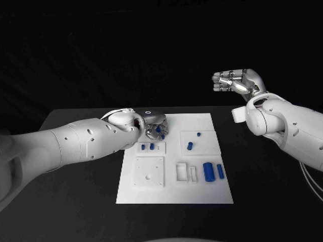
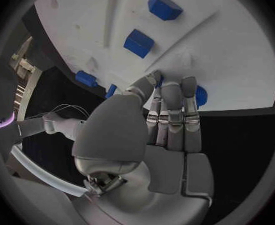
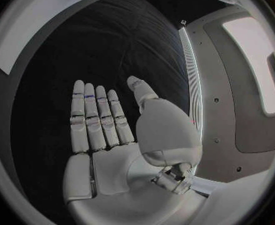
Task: Assemble the parts on the task board
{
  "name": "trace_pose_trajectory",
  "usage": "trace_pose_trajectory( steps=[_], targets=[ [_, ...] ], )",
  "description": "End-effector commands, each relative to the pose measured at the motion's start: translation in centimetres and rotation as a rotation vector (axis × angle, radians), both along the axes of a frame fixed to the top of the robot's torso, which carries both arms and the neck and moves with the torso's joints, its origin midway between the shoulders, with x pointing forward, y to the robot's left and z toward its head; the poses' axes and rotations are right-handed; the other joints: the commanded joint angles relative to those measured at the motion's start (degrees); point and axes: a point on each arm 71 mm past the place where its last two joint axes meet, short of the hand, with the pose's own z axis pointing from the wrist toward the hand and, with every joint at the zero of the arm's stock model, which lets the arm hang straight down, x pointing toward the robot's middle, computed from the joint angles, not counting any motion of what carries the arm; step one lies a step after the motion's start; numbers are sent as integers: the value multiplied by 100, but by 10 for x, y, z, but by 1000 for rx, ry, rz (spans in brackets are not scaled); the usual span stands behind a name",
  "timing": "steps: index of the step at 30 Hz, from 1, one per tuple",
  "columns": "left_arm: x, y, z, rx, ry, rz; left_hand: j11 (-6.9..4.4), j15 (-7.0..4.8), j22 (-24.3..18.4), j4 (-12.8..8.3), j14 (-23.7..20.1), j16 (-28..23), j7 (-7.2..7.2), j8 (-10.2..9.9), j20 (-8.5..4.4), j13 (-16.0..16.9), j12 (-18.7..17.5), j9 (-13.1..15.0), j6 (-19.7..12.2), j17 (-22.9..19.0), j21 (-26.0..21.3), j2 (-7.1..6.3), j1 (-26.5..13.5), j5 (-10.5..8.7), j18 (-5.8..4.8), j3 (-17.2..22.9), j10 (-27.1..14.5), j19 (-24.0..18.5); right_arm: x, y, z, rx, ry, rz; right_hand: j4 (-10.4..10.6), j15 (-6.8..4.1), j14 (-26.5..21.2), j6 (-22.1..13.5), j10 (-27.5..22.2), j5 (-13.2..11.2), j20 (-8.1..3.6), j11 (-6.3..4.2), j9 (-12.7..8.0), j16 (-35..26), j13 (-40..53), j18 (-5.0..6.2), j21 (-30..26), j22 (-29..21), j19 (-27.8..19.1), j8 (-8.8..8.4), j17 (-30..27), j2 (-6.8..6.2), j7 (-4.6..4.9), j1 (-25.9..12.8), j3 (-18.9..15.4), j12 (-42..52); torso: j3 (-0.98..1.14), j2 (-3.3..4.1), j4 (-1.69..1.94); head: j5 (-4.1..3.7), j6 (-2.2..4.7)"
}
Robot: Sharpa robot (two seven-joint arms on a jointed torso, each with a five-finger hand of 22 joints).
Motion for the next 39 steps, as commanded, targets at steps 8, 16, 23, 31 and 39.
trace_pose_trajectory(
  steps=[8,16,23,31,39],
  targets=[
    [-2,-3,-4,10,11,-19,-62,3,126,3,84,71,16,-7,-3,2,-17,7,279,-13,64,130,5,-2,119,9,420,89,0,0,2,4,-22,-2,40,-10,44,48,32,69,1,7,3,-22,-3,51,21,-6,46,1,-3,-29,-2,-76,138,-23,1,-3,4,15,-11],
    [-3,-3,-4,13,17,-20,-124,13,127,-63,114,113,29,1,1,7,-16,17,533,-22,132,260,60,1,134,-156,757,98,0,0,2,5,-20,-1,42,-10,44,49,31,74,1,7,2,-22,-3,51,21,-6,45,1,-3,-29,-2,-77,142,-23,0,-1,4,5,-3],
    [-3,-3,-4,9,11,-21,-174,-7,125,-132,154,121,6,-8,-14,6,-22,24,725,-46,190,384,91,11,132,-288,911,103,0,0,2,5,-20,-1,55,-10,43,49,31,87,1,6,2,-23,-4,51,20,-7,46,1,-3,-38,-3,-81,170,-23,1,1,5,11,10],
    [-2,2,0,-24,-36,-5,-172,-6,127,-228,199,117,19,-13,-21,6,-24,16,743,-81,252,466,123,33,149,-317,931,117,0,0,2,6,-24,-1,77,-10,44,53,32,170,1,4,3,-22,-4,51,19,-7,44,2,-3,-54,-4,-92,211,-24,-3,3,1,25,47],
    [-4,13,5,-73,-45,38,-177,-12,124,-272,214,114,16,-12,-20,6,-23,18,760,-96,293,457,94,23,165,-294,946,117,0,-1,2,7,-21,-2,86,-10,42,56,33,195,1,4,3,-23,-4,51,20,-6,46,1,-3,-66,-5,-100,237,-24,0,-8,11,16,32]
  ],
)
